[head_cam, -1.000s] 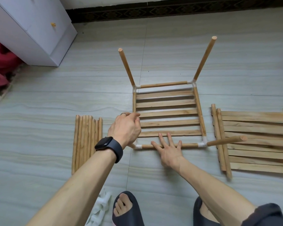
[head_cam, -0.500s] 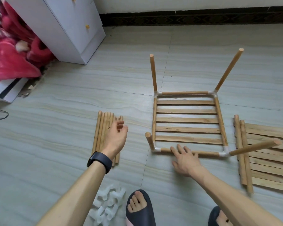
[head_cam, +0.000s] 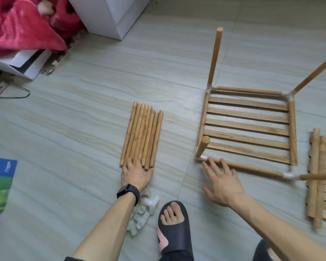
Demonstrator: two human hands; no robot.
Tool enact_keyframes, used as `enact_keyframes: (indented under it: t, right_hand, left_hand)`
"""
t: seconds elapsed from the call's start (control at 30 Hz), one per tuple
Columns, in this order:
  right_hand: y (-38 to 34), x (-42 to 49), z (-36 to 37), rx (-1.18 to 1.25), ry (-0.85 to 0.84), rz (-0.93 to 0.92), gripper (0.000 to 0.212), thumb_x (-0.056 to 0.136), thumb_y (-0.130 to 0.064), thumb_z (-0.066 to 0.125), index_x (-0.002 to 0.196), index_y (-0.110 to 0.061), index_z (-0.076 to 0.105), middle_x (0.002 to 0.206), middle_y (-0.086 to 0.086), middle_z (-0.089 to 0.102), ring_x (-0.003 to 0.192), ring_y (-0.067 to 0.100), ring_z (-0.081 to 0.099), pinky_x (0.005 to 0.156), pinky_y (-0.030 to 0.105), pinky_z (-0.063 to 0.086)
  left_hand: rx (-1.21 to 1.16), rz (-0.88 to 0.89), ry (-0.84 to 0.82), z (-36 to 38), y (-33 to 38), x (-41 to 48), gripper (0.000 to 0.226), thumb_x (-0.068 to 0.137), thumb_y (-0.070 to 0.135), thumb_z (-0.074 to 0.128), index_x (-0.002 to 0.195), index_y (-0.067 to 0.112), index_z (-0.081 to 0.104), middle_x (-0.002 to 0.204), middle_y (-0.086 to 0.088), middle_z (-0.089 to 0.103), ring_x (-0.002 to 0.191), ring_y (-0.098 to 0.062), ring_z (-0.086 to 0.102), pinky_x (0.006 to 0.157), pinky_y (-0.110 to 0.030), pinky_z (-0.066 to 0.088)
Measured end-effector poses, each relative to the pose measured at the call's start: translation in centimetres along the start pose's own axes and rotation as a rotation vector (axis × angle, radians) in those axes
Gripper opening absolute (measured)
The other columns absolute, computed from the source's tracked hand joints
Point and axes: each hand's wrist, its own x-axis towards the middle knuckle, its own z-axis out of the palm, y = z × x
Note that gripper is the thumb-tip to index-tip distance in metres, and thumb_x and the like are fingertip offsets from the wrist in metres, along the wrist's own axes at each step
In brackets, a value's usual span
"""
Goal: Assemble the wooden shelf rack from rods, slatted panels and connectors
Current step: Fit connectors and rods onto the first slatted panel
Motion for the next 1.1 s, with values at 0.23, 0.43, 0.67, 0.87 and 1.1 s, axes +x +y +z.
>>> enact_keyframes:
  t: [0.23, 0.43, 0.67, 0.87, 1.1]
  right_hand:
    - [-0.3, -0.2, 0.7, -0.046, 0.01, -0.009, 0.082, 0.096, -0.066, 0.036, 0.163, -0.03, 0.003, 0.168, 0.001, -0.025, 0.154, 0.041, -0.016, 0.12, 0.054, 0.025]
    - [-0.5, -0.4, 1.2, -0.064, 0.016, -0.01, 0.083, 0.094, -0.066, 0.036, 0.162, -0.027, 0.008, 0.165, 0.004, -0.033, 0.151, 0.044, -0.024, 0.116, 0.055, 0.032]
    - [-0.2, -0.4, 1.3, -0.08, 0.005, -0.012, 0.084, 0.094, -0.067, 0.037, 0.162, -0.028, 0.006, 0.163, 0.002, -0.037, 0.151, 0.042, -0.027, 0.116, 0.055, 0.033]
    - [-0.1, -0.4, 1.2, -0.071, -0.01, -0.01, 0.084, 0.094, -0.066, 0.038, 0.162, -0.029, 0.007, 0.164, 0.001, -0.036, 0.151, 0.041, -0.028, 0.117, 0.055, 0.032]
    - [0.6, -0.9, -3.4, 0.095, -0.11, -0.019, 0.074, 0.095, -0.062, 0.046, 0.159, -0.027, 0.029, 0.172, 0.0, 0.001, 0.157, 0.032, 0.006, 0.123, 0.049, 0.025]
  left_hand:
    - [0.004, -0.035, 0.048, 0.3, 1.1, 1.1, 0.054, 0.095, 0.061, 0.051, 0.127, 0.019, 0.057, 0.144, -0.012, 0.041, 0.132, -0.036, 0.036, 0.103, -0.045, 0.042]
    - [0.082, 0.039, -0.123, 1.3, -0.9, -0.6, 0.072, 0.079, 0.077, 0.059, 0.128, 0.026, 0.048, 0.152, -0.007, 0.032, 0.134, -0.034, 0.036, 0.099, -0.05, 0.047]
    - [0.258, 0.149, -0.318, 1.1, -1.8, -1.1, 0.071, 0.074, 0.076, 0.067, 0.119, 0.022, 0.053, 0.16, -0.01, 0.016, 0.133, -0.037, 0.032, 0.101, -0.046, 0.046]
    - [0.249, 0.186, -0.263, 0.8, -2.6, -0.7, 0.045, 0.095, 0.057, 0.055, 0.119, 0.02, 0.059, 0.163, -0.007, 0.015, 0.135, -0.034, 0.035, 0.103, -0.046, 0.045]
    - [-0.134, 0.153, -0.301, -6.3, -1.0, -0.2, 0.075, 0.096, 0.065, 0.047, 0.139, 0.004, 0.053, 0.14, -0.015, 0.058, 0.123, -0.027, 0.06, 0.098, -0.038, 0.048]
